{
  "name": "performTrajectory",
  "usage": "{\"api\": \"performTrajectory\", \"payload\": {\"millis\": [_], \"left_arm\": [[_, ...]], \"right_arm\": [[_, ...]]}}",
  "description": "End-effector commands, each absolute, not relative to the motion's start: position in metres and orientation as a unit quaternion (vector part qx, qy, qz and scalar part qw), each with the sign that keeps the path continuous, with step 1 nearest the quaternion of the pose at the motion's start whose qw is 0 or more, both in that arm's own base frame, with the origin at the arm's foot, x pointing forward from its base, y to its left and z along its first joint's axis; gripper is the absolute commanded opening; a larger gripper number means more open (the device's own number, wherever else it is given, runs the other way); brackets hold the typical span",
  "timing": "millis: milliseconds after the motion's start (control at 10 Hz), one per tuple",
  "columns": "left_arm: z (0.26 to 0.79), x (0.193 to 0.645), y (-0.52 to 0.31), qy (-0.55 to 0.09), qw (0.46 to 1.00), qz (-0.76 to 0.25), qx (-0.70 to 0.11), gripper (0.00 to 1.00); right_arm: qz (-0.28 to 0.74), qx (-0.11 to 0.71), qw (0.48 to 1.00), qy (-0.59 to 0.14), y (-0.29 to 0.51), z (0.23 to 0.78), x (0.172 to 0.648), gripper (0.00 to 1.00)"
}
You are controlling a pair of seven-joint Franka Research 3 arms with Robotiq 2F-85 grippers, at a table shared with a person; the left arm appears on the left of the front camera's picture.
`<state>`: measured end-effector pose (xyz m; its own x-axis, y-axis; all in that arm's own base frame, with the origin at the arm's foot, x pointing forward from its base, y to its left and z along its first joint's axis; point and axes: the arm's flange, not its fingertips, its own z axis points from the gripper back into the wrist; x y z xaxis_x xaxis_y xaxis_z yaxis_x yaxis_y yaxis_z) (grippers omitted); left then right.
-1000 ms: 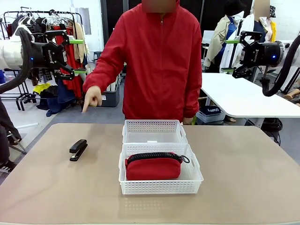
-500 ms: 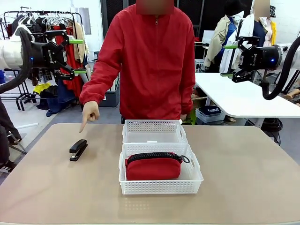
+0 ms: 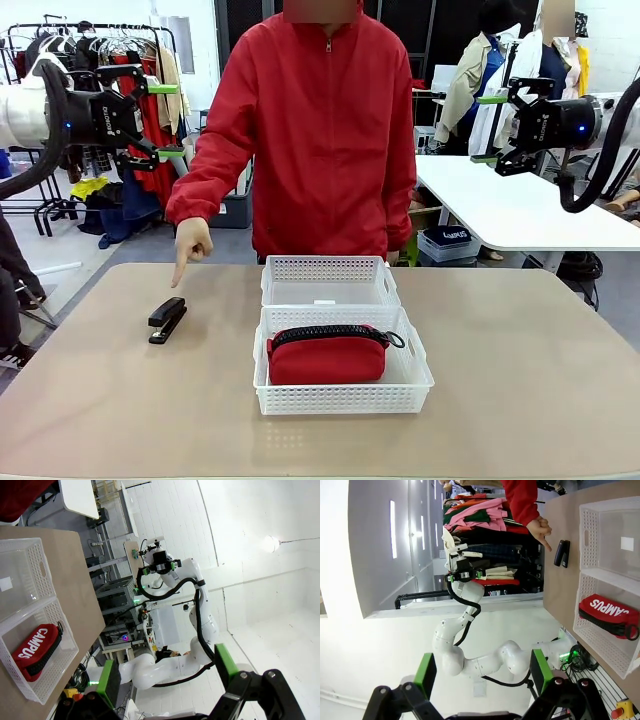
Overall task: Distribute items into two baskets.
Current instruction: Pick up the Stapler that the person points to.
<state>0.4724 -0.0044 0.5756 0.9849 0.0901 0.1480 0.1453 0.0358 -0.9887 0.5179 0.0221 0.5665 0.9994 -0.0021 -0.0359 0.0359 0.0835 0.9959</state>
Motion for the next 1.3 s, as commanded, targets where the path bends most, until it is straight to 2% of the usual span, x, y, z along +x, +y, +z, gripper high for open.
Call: {"api": "performTrajectory", "payload": {"millis": [0,700,900,1000,1100,1200], "left_arm": [[0.577,0.472,-0.005,-0.086,0.715,-0.021,-0.694,1.0],[0.576,0.472,-0.004,-0.085,0.715,-0.019,-0.694,1.0],[0.591,0.472,-0.005,-0.015,0.801,0.032,-0.598,1.0],[0.594,0.475,-0.008,-0.013,0.828,0.03,-0.56,1.0],[0.601,0.482,-0.007,0.016,0.86,0.015,-0.51,1.0],[0.603,0.487,-0.009,0.011,0.898,0.006,-0.439,1.0]], "right_arm": [[-0.013,0.677,0.735,0.005,0.022,0.57,0.518,1.0],[-0.013,0.677,0.735,0.005,0.022,0.57,0.518,1.0],[-0.013,0.677,0.735,0.005,0.022,0.57,0.518,1.0],[-0.013,0.677,0.735,0.005,0.022,0.57,0.518,1.0],[-0.013,0.677,0.735,0.005,0.022,0.57,0.518,1.0],[-0.013,0.677,0.735,0.005,0.022,0.57,0.518,1.0]]}}
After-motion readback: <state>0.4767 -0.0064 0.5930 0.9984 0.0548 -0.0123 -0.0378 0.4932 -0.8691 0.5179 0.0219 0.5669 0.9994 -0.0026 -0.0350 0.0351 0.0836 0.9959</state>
